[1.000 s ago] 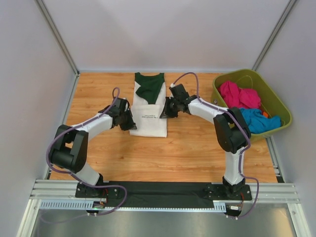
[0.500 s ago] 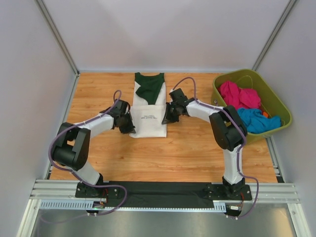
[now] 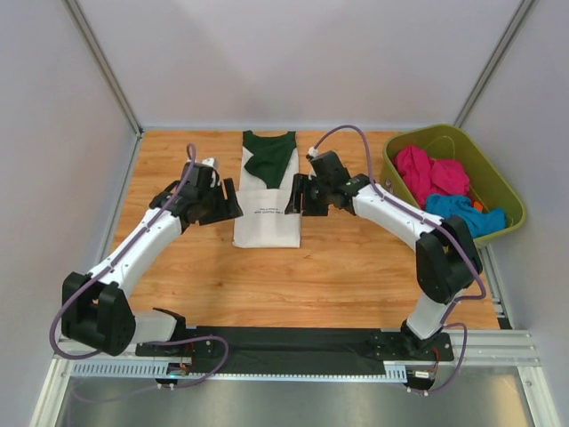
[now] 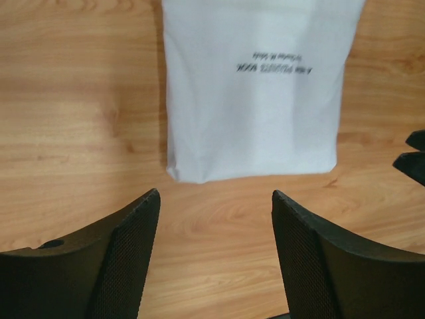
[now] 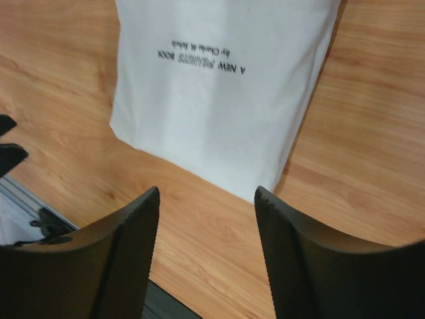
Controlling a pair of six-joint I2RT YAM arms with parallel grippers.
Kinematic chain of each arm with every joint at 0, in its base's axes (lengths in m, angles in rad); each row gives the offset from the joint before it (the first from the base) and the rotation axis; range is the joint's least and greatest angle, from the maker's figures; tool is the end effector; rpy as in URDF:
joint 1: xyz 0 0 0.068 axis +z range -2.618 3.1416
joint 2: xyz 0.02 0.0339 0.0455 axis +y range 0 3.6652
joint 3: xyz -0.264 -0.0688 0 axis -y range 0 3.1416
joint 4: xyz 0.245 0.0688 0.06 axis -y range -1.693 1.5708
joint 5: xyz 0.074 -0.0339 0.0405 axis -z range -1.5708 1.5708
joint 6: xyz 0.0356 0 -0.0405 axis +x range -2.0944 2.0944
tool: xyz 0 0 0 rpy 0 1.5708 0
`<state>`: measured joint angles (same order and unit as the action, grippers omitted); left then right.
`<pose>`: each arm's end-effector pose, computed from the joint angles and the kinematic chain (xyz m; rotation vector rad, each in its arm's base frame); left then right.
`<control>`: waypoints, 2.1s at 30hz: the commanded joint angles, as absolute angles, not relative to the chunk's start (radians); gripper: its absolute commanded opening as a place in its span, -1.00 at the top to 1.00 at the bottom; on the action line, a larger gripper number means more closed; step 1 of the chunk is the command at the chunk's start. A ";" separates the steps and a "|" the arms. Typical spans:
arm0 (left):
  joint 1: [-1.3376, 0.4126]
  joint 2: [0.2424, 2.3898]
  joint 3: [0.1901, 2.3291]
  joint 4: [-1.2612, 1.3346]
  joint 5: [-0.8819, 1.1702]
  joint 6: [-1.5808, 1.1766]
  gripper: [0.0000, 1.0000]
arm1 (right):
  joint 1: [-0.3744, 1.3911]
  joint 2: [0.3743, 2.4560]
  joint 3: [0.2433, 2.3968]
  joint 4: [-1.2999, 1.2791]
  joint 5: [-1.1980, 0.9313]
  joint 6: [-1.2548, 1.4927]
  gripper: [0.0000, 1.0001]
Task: Fold and stack the t-shirts
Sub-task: Fold the tshirt
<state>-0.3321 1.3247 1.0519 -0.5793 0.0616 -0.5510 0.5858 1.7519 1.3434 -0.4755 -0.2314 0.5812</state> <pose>0.2639 -0.0933 0.2789 -0.2421 2.4653 -0.4666 0.3164 0.2197 0.2469 -0.1135 2.5877 0.7608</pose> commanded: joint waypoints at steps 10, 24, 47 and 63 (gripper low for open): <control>-0.330 1.298 0.867 -0.598 0.068 -0.649 -0.39 | 0.644 1.715 1.085 -0.420 -0.170 0.647 -0.35; -0.325 1.427 0.819 -0.480 0.092 -0.698 -0.19 | 0.646 1.839 1.144 -0.393 -0.199 0.630 -0.07; -0.311 1.574 0.827 -0.407 0.072 -0.686 0.08 | 0.644 1.937 1.209 -0.417 -0.193 0.600 0.66; -0.311 1.565 0.827 -0.368 0.046 -0.667 0.06 | 0.646 1.931 1.220 -0.434 -0.172 0.600 0.31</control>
